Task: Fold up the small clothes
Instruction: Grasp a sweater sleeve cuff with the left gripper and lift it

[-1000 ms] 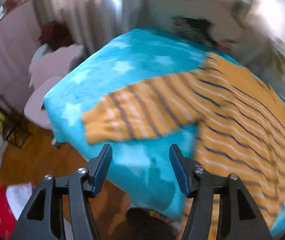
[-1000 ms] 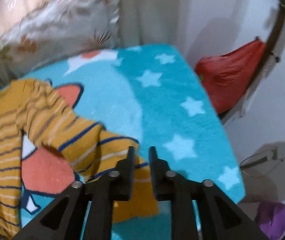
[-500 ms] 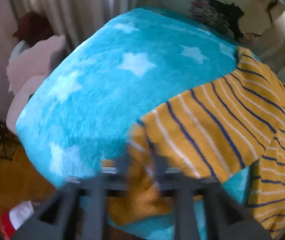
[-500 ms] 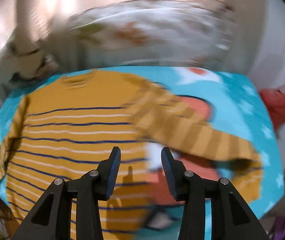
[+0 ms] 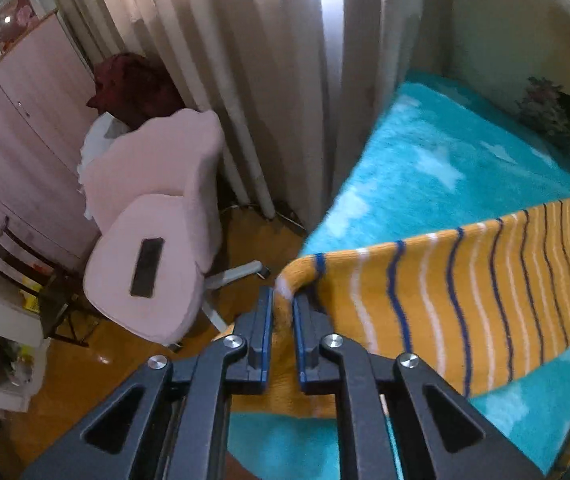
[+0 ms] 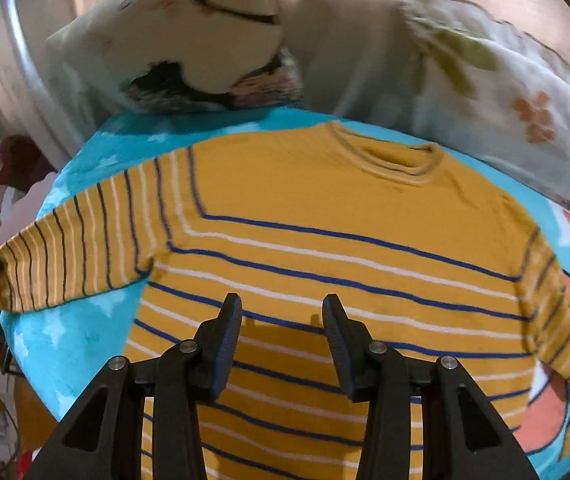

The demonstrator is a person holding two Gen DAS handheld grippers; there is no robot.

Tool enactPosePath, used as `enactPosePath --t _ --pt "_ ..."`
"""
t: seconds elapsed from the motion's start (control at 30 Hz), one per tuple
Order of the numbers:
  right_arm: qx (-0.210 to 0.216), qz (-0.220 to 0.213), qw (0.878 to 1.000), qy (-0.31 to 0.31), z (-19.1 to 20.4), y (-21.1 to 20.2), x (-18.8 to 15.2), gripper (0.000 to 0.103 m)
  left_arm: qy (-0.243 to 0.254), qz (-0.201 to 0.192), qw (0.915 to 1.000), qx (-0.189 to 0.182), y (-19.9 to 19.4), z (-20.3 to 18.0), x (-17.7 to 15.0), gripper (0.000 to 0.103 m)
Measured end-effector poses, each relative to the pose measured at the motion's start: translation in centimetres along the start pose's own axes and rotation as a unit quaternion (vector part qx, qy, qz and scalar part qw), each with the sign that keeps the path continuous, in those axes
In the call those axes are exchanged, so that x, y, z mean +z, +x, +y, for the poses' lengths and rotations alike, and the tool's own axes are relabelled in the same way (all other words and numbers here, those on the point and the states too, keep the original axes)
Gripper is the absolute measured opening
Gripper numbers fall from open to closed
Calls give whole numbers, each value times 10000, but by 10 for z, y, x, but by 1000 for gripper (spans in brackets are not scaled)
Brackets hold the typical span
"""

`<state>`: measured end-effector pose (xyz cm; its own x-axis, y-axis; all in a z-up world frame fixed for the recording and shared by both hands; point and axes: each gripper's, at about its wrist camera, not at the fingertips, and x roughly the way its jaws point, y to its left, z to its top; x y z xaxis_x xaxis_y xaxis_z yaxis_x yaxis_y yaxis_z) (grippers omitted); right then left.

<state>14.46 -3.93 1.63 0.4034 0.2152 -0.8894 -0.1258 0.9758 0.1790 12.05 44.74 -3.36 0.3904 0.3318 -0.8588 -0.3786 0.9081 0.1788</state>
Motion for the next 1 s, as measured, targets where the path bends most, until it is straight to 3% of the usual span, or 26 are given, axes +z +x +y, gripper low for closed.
enactPosePath --t 0.13,0.27,0.37,0.53,0.67,0.8,0.87,1.0 --pt "177 57 9997 -125 16 7 5 46 -282 -111 9995 4 -6 17 1 21" --pt "455 90 9982 -389 42 12 11 46 -956 -83 9947 -364 -11 56 -3 30" --pt "764 32 9948 -675 73 13 15 46 -1492 -26 9865 -681 -19 78 -16 42" --pt "995 18 9914 -852 101 13 9 46 -2156 368 9628 -1584 -17 85 -45 43" --pt "988 141 9922 -743 94 17 -1 46 -2417 696 9406 -2279 -6 63 -66 43" --pt "932 204 9946 -417 72 16 -8 46 -2393 856 9352 -2465 12 40 -65 45" --pt "876 177 9958 -218 58 12 -9 46 -2466 663 9357 -2433 15 34 -56 58" --pt "648 78 9978 112 33 0 -14 47 -2561 539 9356 -2371 24 30 -40 64"
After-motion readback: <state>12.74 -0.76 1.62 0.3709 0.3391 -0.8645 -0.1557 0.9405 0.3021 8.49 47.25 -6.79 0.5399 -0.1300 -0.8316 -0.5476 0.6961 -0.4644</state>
